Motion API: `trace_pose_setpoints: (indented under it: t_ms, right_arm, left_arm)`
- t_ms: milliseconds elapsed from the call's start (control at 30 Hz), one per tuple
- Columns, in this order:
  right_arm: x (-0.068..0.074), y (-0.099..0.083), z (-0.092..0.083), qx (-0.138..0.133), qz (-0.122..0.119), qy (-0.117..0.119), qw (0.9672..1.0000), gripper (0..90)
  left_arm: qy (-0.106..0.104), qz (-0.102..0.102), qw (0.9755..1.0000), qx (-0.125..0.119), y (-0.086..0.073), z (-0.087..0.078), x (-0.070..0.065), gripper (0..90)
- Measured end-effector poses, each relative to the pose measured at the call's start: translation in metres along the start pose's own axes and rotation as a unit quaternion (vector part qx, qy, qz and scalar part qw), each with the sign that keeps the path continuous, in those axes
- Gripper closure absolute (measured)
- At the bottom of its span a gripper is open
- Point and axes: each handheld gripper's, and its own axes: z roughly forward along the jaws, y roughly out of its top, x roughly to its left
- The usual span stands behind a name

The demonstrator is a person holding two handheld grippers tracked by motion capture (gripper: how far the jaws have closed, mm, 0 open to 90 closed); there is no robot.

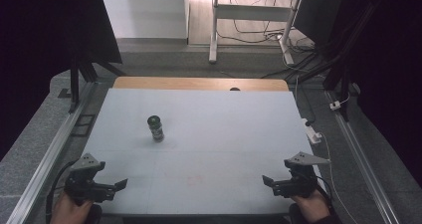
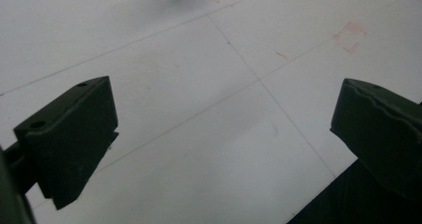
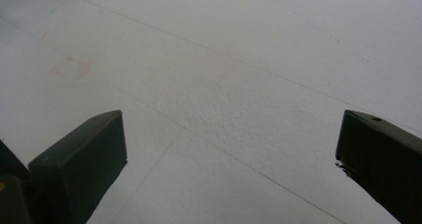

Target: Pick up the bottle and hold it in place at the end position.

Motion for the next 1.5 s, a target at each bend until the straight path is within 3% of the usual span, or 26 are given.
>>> trace_pose_setpoints:
  t_ms: [300, 600, 733, 1100, 1500]
  right_arm:
    - [-0.001, 0.0, 0.0, 0.001, 0.003, 0.0, 1.0, 0.0]
    - [-0.001, 0.0, 0.0, 0.003, 0.003, 0.002, 1.0, 0.0]
    - [-0.001, 0.0, 0.0, 0.004, 0.003, 0.002, 1.0, 0.0]
    - [-0.001, 0.0, 0.001, 0.006, 0.003, 0.002, 1.0, 0.0]
    - [-0.001, 0.0, 0.001, 0.005, 0.004, 0.002, 1.0, 0.0]
  left_arm:
    - [-0.006, 0.008, 0.9999, -0.007, 0.01, 0.007, -0.002, 0.0]
    - [-0.028, 0.021, 0.9992, -0.02, 0.015, 0.017, 0.006, 0.0]
    - [-0.036, 0.019, 0.9988, -0.026, 0.019, 0.023, 0.007, 0.0]
    - [-0.045, 0.037, 0.9977, -0.036, 0.028, 0.04, 0.014, 0.1]
    - [-0.048, 0.028, 0.9978, -0.037, 0.044, 0.061, 0.022, 0.0]
